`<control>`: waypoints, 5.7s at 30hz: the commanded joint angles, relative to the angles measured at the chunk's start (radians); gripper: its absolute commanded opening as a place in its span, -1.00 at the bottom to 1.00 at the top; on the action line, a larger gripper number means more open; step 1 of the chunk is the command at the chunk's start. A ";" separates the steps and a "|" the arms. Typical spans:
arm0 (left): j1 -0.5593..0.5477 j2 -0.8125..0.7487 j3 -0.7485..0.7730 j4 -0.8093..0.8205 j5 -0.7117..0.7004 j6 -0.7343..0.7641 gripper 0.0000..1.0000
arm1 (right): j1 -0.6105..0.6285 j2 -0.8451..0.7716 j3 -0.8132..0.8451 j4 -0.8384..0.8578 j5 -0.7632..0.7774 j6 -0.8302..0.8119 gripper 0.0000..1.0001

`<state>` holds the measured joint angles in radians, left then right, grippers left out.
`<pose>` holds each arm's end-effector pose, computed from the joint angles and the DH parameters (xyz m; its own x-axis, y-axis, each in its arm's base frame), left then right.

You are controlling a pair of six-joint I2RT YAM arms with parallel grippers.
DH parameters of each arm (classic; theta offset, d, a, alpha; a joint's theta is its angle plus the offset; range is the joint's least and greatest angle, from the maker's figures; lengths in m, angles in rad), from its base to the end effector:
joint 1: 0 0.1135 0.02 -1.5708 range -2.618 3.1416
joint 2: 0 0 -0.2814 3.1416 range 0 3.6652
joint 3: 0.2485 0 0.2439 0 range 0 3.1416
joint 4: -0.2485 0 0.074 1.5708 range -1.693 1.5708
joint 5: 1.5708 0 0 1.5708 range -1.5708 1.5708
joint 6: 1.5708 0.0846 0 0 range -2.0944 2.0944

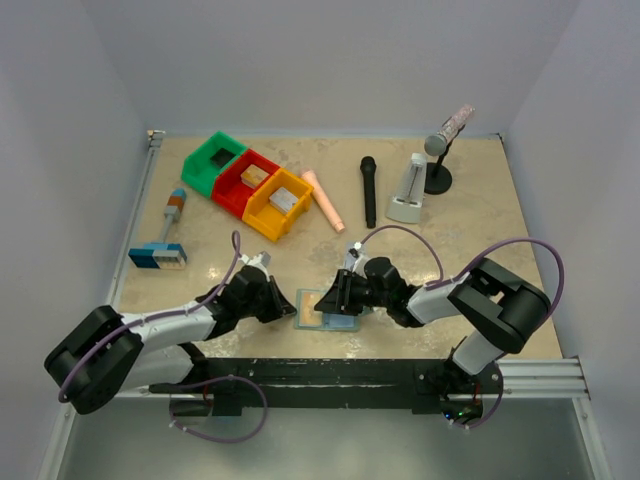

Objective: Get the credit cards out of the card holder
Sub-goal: Remove the credit card from the card holder.

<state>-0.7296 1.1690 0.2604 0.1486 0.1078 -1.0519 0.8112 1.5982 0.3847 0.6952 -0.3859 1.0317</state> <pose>0.1559 -0.1516 0.1140 -0.8806 -0.3707 -0.2951 -0.0885 0.7405 -0.6662 0.1828 0.2387 0.1188 -0.9449 0.1596 -0.2859 -0.1677 0.5141 0.8412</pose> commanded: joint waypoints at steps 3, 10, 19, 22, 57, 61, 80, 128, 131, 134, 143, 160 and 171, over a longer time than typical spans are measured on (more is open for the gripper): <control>-0.005 0.038 0.016 -0.004 0.001 0.029 -1.00 | 0.000 0.011 0.040 0.024 -0.034 -0.004 -0.11; -0.005 0.067 0.005 0.022 0.010 0.026 -1.00 | 0.000 -0.001 0.048 -0.038 -0.008 -0.012 -0.11; -0.005 0.066 -0.006 0.031 0.006 0.026 -1.00 | 0.000 0.012 0.059 -0.215 0.070 -0.027 -0.11; -0.005 0.064 -0.007 0.032 0.004 0.023 -1.00 | 0.000 0.020 0.057 -0.240 0.087 -0.030 -0.11; -0.010 -0.060 0.017 0.160 0.035 0.038 -1.00 | 0.002 -0.032 0.089 -0.493 0.186 -0.070 0.04; -0.021 -0.022 0.020 0.198 0.050 0.043 -1.00 | 0.002 -0.032 0.089 -0.491 0.179 -0.074 0.03; -0.024 0.090 -0.009 0.158 -0.005 0.039 -1.00 | 0.002 -0.037 0.069 -0.324 0.096 -0.052 0.02; -0.028 0.032 -0.085 0.098 -0.062 -0.022 -1.00 | 0.066 -0.296 0.163 -0.472 0.085 -0.151 0.04; -0.030 0.029 -0.087 0.098 -0.060 -0.019 -1.00 | 0.068 -0.196 0.152 -0.395 0.058 -0.111 0.04; -0.030 0.029 -0.087 0.100 -0.057 -0.017 -1.00 | 0.069 -0.129 0.137 -0.333 0.050 -0.082 0.10; -0.031 0.031 -0.090 0.111 -0.054 -0.014 -1.00 | 0.069 -0.080 0.155 -0.339 0.078 -0.084 0.16; -0.031 0.046 -0.092 0.124 -0.042 -0.011 -1.00 | 0.069 -0.110 0.105 -0.234 0.096 -0.064 0.15; -0.031 0.066 -0.092 0.151 -0.020 -0.002 -1.00 | 0.068 -0.095 0.034 -0.010 0.111 0.017 0.15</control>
<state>-0.7551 1.2018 0.1978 0.3386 0.0891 -1.0817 0.8768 1.5097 0.4320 0.5175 -0.2970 1.0065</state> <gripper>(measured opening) 0.013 0.578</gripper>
